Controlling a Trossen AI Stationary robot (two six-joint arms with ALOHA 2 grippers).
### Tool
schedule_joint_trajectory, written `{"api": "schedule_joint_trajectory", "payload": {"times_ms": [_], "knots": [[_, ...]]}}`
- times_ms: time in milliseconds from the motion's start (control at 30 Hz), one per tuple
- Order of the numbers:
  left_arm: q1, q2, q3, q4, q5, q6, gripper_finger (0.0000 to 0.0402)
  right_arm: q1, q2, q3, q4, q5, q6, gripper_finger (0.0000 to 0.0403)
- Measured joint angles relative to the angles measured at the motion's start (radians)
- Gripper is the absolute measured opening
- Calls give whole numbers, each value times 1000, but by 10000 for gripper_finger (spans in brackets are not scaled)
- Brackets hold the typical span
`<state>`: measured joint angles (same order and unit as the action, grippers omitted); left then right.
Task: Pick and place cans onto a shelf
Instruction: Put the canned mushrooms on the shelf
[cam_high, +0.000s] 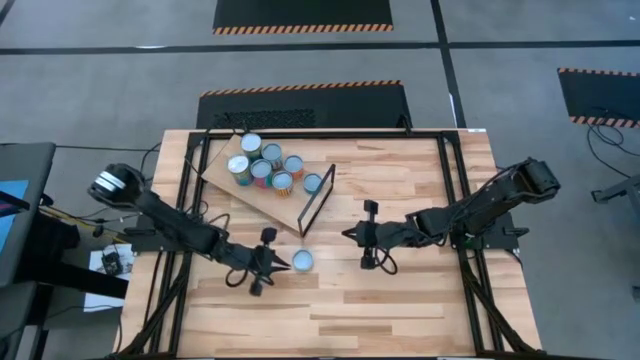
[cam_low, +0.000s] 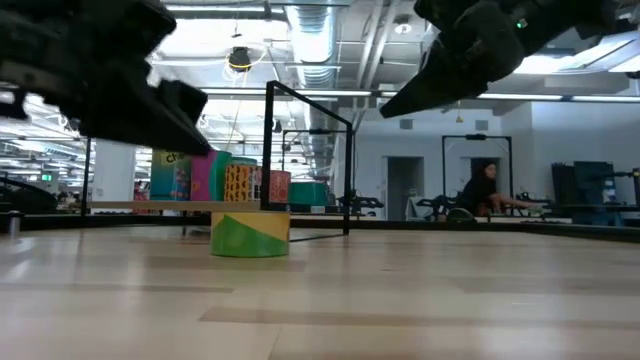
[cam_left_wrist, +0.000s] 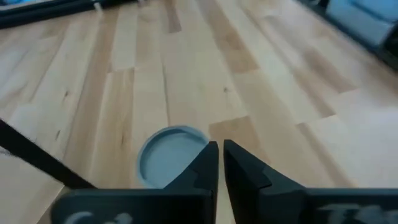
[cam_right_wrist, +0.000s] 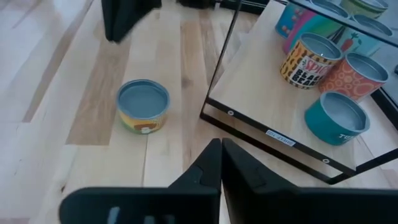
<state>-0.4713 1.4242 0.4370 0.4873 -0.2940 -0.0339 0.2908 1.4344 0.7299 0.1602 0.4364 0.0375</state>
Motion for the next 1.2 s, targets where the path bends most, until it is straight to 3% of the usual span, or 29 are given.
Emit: {"api": "schedule_joint_trajectory", "payload": {"times_ms": [267,567,733,967,1067,1200], "knots": [[0,192,77,51,-27,96,83,5,3,0,1,3,0,13],[28,266,130,-44,-35,138,127,5,5,0,3,3,7,25],[51,264,131,-66,-36,122,108,5,5,0,2,3,8,16],[53,263,132,-72,-10,174,12,5,5,0,2,2,8,22],[52,252,132,-94,-21,167,8,5,5,0,2,2,8,23],[53,153,127,-248,-58,80,3,5,5,0,-1,2,8,18]]}}
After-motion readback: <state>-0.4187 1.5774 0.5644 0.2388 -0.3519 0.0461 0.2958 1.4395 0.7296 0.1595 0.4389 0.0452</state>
